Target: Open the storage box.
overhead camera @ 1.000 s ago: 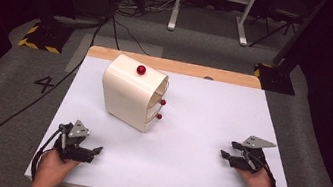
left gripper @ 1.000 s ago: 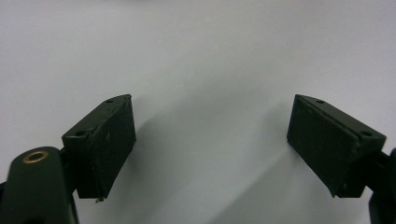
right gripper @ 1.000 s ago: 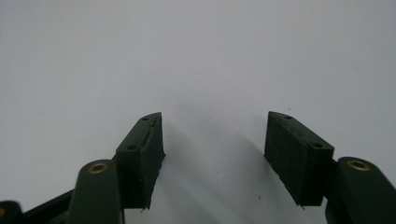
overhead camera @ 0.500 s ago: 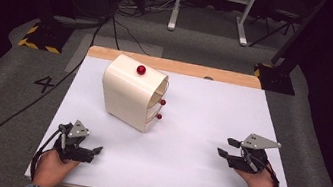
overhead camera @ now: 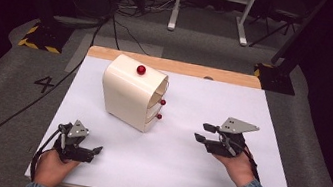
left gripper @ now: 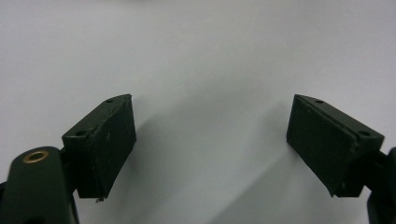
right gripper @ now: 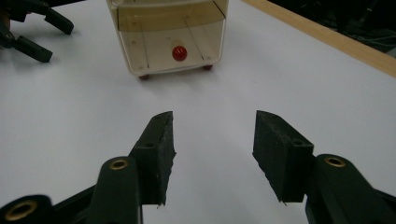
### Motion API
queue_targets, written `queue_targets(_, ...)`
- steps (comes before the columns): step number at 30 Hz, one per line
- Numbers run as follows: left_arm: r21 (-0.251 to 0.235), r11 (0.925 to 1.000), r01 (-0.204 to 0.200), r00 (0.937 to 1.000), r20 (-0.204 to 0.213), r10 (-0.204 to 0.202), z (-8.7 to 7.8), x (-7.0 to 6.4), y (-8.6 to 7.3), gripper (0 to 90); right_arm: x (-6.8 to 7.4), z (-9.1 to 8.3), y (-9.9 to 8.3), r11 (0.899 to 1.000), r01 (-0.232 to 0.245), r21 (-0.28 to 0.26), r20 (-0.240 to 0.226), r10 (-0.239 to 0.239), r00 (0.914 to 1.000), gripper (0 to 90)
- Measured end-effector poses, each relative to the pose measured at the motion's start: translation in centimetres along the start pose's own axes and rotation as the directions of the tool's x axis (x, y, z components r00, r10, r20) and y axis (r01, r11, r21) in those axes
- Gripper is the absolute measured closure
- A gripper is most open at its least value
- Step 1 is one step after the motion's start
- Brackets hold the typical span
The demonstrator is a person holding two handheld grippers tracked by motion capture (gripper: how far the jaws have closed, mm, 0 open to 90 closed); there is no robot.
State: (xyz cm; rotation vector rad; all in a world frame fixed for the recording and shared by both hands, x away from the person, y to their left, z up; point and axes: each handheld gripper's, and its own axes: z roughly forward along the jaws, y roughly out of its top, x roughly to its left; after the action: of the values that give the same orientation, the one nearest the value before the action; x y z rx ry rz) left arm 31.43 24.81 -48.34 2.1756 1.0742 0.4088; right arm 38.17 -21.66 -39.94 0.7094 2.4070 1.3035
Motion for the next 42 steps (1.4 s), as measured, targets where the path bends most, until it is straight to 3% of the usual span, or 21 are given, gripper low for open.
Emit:
queue_targets(5,-0.003,1.0,-0.005,1.0,-0.003,0.005,0.0,0.0,0.0,15.9,-0.4,2.3,1.1,1.0,-0.007,-0.029,-0.033,0.006,0.9994,50.5)
queue_targets(12,-0.005,1.0,-0.003,1.0,-0.005,0.003,0.0,0.0,-0.1,15.9,-0.7,5.4,2.0,0.998,0.026,-0.053,-0.038,-0.028,0.9989,51.1)
queue_targets(13,-0.004,1.0,-0.002,1.0,-0.004,0.002,0.0,0.0,-0.1,15.9,-0.8,6.5,2.2,0.998,0.027,-0.048,-0.036,-0.029,0.9989,51.3)
queue_targets(17,-0.007,1.0,-0.002,1.0,-0.006,0.002,0.0,-0.1,-0.1,15.9,-1.0,7.9,2.2,0.998,0.02,-0.056,-0.05,-0.023,0.9985,52.1)
queue_targets(18,-0.008,1.0,-0.004,1.0,-0.006,0.004,0.0,-0.1,-0.1,16.0,-1.1,9.2,2.3,0.999,0.016,-0.048,-0.056,-0.018,0.9983,52.5)
queue_targets(25,-0.008,1.0,-0.006,1.0,-0.007,0.006,0.0,-0.1,-0.1,16.0,-1.2,12.0,1.7,0.999,0.011,-0.049,-0.112,-0.017,0.9935,54.1)
queue_targets(26,-0.008,1.0,-0.006,1.0,-0.007,0.006,0.0,-0.1,-0.1,16.0,-1.2,12.7,1.6,0.999,0.007,-0.054,-0.14,-0.014,0.9901,55.3)
queue_targets(34,-0.007,0.9999,-0.009,0.9999,-0.008,0.009,0.0,-0.1,-0.1,16.1,-0.4,13.7,1.6,0.998,0.042,-0.045,-0.183,-0.049,0.9818,60.9)
queue_targets(37,-0.007,0.9999,-0.008,0.9999,-0.007,0.008,0.0,-0.1,-0.1,16.0,-0.4,14.1,1.5,0.998,0.047,-0.048,-0.201,-0.056,0.9779,68.4)
queue_targets(42,-0.008,1.0,-0.004,1.0,-0.005,0.004,0.0,-0.1,-0.1,16.0,0.0,14.4,1.6,0.995,0.08,-0.053,-0.191,-0.089,0.9776,73.4)
